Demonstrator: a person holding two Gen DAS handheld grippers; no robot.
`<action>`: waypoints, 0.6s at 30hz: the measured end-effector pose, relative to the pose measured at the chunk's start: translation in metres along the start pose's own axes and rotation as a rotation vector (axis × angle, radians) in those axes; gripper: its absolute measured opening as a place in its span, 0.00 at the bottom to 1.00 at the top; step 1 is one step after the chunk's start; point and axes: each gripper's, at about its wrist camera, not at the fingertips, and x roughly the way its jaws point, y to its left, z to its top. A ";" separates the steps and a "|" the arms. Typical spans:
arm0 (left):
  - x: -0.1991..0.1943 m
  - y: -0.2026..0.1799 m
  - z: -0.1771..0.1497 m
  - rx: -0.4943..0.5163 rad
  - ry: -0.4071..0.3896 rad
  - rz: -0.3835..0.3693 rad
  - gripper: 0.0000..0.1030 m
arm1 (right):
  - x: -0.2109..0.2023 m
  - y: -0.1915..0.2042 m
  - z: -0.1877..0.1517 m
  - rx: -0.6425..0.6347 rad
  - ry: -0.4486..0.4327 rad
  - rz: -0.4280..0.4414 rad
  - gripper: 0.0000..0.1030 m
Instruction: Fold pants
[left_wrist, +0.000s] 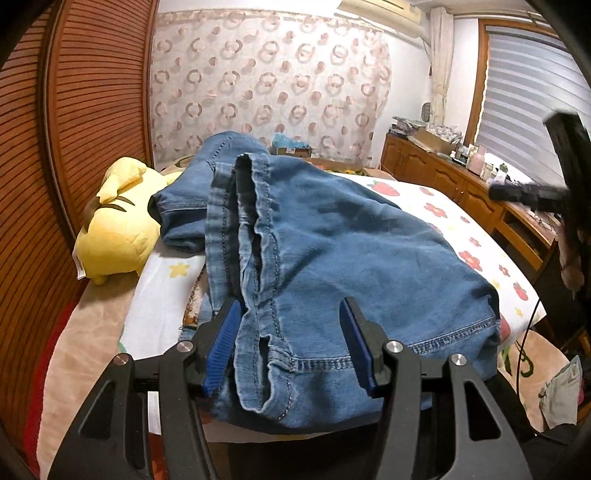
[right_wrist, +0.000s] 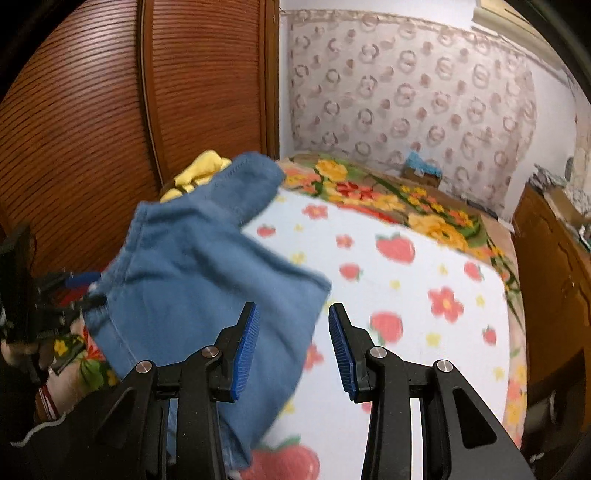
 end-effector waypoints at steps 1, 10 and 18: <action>0.000 0.000 0.000 0.002 0.002 0.001 0.55 | 0.000 -0.002 -0.007 0.008 0.009 0.003 0.39; 0.011 0.007 -0.003 0.001 0.035 0.037 0.55 | 0.015 0.005 -0.045 0.057 0.078 0.033 0.39; 0.025 0.017 -0.015 -0.012 0.083 0.057 0.55 | 0.033 0.016 -0.065 0.092 0.115 0.093 0.39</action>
